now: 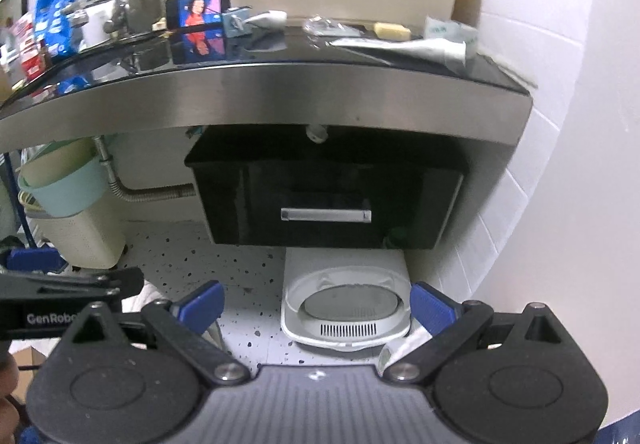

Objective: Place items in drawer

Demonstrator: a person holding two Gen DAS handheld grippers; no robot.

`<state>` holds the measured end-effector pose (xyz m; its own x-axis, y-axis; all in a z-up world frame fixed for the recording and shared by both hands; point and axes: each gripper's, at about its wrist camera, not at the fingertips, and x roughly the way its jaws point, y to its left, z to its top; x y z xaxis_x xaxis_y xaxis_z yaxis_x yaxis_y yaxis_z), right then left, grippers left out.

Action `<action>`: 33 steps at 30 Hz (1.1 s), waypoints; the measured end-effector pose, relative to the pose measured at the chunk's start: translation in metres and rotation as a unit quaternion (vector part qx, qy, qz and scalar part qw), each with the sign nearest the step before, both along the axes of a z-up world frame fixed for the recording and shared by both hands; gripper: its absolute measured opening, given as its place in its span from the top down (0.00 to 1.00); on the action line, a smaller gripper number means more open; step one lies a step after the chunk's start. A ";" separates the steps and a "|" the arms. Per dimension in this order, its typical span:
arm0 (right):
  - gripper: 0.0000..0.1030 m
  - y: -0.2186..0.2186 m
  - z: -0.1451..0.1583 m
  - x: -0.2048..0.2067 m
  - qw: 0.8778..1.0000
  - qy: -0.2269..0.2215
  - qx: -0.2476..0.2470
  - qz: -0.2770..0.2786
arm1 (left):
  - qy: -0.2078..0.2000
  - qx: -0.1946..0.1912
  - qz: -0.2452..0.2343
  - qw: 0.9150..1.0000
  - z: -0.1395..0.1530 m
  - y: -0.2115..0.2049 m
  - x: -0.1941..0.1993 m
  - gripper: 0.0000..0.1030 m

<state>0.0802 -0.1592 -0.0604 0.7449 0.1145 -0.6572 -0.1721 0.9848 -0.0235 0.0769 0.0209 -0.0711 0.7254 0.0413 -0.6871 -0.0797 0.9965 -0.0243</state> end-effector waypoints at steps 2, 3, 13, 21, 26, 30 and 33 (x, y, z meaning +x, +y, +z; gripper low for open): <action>0.03 0.000 0.002 0.000 1.000 -0.004 0.000 0.001 | -0.004 0.001 0.000 1.000 0.003 -0.001 -0.002 0.03; 0.03 0.001 0.003 -0.001 1.000 -0.005 0.002 0.002 | -0.006 0.001 0.000 1.000 0.004 -0.001 -0.002 0.03; 0.03 -0.002 0.009 -0.001 1.000 -0.006 0.017 -0.001 | -0.025 0.014 0.002 1.000 0.015 -0.007 -0.006 0.03; 0.03 -0.003 0.009 0.000 1.000 -0.006 0.021 -0.002 | -0.040 0.034 0.006 0.999 0.020 -0.012 -0.009 0.03; 0.03 -0.003 0.009 0.000 1.000 -0.008 0.022 -0.001 | -0.040 0.035 0.007 0.999 0.021 -0.012 -0.008 0.03; 0.03 -0.004 0.008 0.000 1.000 -0.007 0.024 -0.001 | -0.042 0.037 0.008 0.998 0.022 -0.013 -0.011 0.03; 0.03 -0.004 0.007 0.000 1.000 -0.007 0.025 -0.001 | -0.042 0.036 0.008 0.998 0.022 -0.013 -0.012 0.03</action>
<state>0.0806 -0.1636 -0.0531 0.7548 0.1456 -0.6396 -0.1702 0.9851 0.0234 0.0653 0.0077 -0.0493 0.7795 0.1010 -0.6182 -0.0966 0.9945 0.0406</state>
